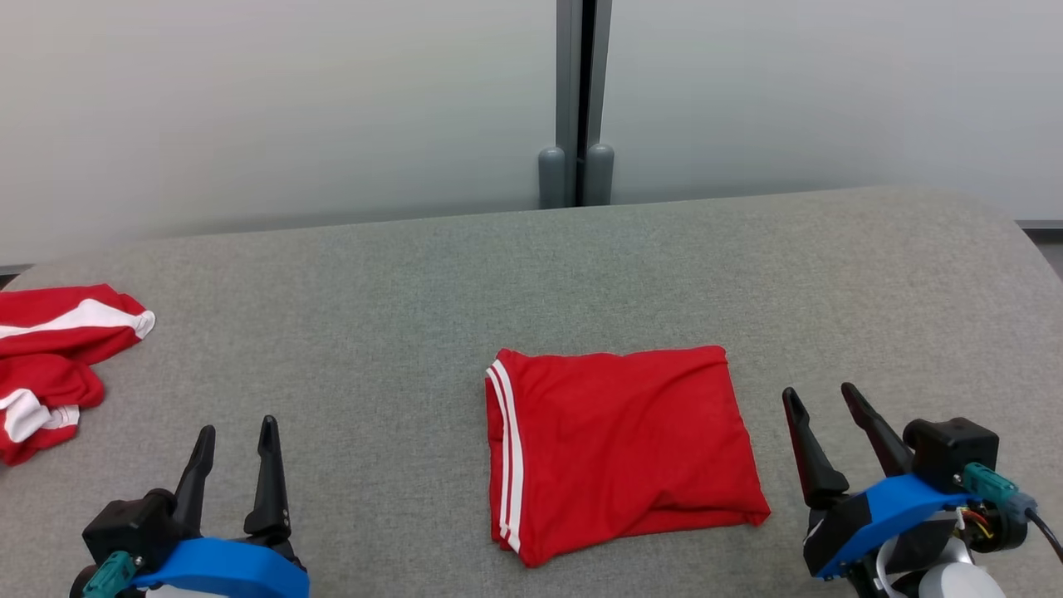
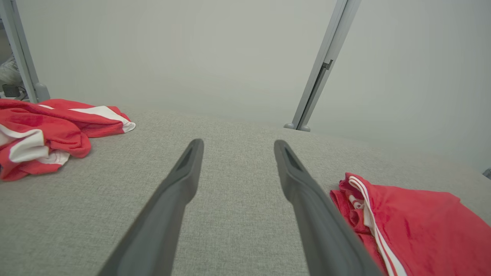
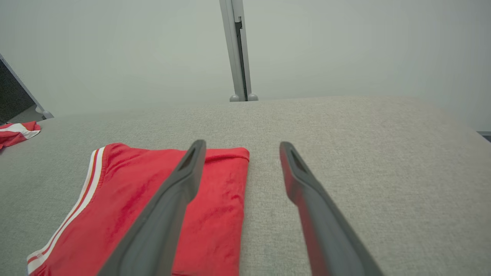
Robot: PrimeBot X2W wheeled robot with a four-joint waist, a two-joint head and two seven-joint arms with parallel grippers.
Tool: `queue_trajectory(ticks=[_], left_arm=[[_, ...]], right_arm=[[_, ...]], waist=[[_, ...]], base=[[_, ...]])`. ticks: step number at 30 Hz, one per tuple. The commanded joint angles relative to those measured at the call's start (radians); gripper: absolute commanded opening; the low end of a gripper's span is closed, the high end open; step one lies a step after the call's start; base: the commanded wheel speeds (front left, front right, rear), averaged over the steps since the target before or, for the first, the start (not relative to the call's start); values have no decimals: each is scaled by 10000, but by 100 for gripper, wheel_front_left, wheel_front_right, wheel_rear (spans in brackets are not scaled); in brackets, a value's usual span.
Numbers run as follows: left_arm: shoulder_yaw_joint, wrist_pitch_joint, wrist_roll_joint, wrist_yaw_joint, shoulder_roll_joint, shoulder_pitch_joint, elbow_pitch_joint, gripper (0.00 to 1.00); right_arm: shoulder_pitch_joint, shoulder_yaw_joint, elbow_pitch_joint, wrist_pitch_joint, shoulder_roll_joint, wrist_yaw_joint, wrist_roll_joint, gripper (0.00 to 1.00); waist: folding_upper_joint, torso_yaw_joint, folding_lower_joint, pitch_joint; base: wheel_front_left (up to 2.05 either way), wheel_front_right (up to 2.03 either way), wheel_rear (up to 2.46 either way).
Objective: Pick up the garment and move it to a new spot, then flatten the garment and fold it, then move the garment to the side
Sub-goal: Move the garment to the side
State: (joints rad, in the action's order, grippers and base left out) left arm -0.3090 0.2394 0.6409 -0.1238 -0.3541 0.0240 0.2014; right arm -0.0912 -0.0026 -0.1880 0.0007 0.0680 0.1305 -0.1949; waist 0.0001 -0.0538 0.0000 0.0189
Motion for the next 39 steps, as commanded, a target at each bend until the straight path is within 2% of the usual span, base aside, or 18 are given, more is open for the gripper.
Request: queue_trajectory(ticks=[1,5,11,14,23,27,28,29,36,39], left_arm=[[-42,12,-57,-44,-59,183,-64,100],[-61,-6,-104,-59,-81,315,-165,100],[-97,-30,-196,-24,-110,693,-374,100],[-157,-61,-249,55,-85,936,-375,100],[-436,-51,-353,218,12,1507,-168,100],[-463,-28,-335,264,23,1524,-53,100],[-462,-18,-323,254,18,1514,-33,100],[-452,-9,-307,261,14,1498,-14,100],[-367,41,-285,261,-99,1480,-52,100],[-191,97,-231,245,-157,1504,-204,100]], right_arm=[[-30,41,56,121,-60,6,-50,100],[-346,26,7,595,-85,6,36,100],[-1116,-424,-477,2752,-169,6,349,100],[-1580,-344,-898,3500,-187,6,132,100],[-2337,-525,-2748,4188,-166,6,107,100],[-2255,-85,-3459,4611,-221,12,-64,100],[-2270,13,-3512,4563,-232,18,-95,42],[-2317,166,-3525,4520,-247,20,-97,0],[-3045,864,-2849,4482,-169,15,662,0],[-3527,1630,-2412,4764,388,3,881,0]], waist=[[-1,61,0,121],[-1,127,0,346],[-1,324,0,1003],[-1,506,0,1286],[-1,908,0,1646],[-1,903,0,1619],[-1,882,0,1613],[-1,850,0,1610],[-1,309,0,1774],[-1,-174,0,1950]], base=[[0,0,0],[0,0,0],[0,0,0],[0,0,0],[0,0,0],[0,0,0],[0,0,0],[0,0,0],[0,0,0],[0,0,0]])
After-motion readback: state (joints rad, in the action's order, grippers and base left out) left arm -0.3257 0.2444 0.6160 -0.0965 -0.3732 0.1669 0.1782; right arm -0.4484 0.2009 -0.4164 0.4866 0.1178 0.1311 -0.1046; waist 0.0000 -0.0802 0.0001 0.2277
